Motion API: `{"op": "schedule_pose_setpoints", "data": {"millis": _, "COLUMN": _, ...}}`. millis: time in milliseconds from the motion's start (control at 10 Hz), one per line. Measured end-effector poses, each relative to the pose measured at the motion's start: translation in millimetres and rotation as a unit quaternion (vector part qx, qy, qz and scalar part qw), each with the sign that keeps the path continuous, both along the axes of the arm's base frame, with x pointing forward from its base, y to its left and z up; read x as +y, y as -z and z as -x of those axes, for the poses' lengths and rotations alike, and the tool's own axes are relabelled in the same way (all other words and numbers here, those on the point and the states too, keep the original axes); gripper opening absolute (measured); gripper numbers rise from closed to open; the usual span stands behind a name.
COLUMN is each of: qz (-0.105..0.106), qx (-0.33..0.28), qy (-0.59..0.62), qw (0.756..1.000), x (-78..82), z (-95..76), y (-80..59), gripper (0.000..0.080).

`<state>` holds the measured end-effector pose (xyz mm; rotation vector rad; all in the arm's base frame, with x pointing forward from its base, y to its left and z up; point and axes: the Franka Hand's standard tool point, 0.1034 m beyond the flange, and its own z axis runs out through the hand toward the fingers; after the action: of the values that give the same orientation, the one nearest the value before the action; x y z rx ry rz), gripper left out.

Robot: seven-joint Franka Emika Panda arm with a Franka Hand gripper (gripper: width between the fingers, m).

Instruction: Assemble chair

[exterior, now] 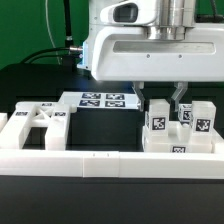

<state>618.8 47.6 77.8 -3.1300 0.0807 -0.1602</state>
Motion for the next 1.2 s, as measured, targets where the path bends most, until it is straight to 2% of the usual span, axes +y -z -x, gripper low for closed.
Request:
{"op": "schedule_pose_setpoints", "data": {"millis": 400, "qz": -0.014, "qx": 0.0, "qy": 0.138, "qw": 0.99, "x": -0.2, "z": -0.3, "y": -0.5, "gripper": 0.0288}}
{"op": "schedule_pose_setpoints", "data": {"millis": 700, "qz": -0.029, "qx": -0.001, "qy": 0.289, "qw": 0.957, "x": 3.5, "z": 0.2, "y": -0.3, "gripper": 0.0288}}
{"op": "schedule_pose_setpoints", "data": {"millis": 900, "qz": -0.044, "qx": -0.005, "qy": 0.387, "qw": 0.921, "x": 2.6, "z": 1.1, "y": -0.6, "gripper": 0.0288}}
{"op": "schedule_pose_setpoints", "data": {"millis": 1200, "qz": -0.071, "qx": 0.002, "qy": 0.543, "qw": 0.837, "x": 1.1, "z": 2.4, "y": -1.4, "gripper": 0.0288}}
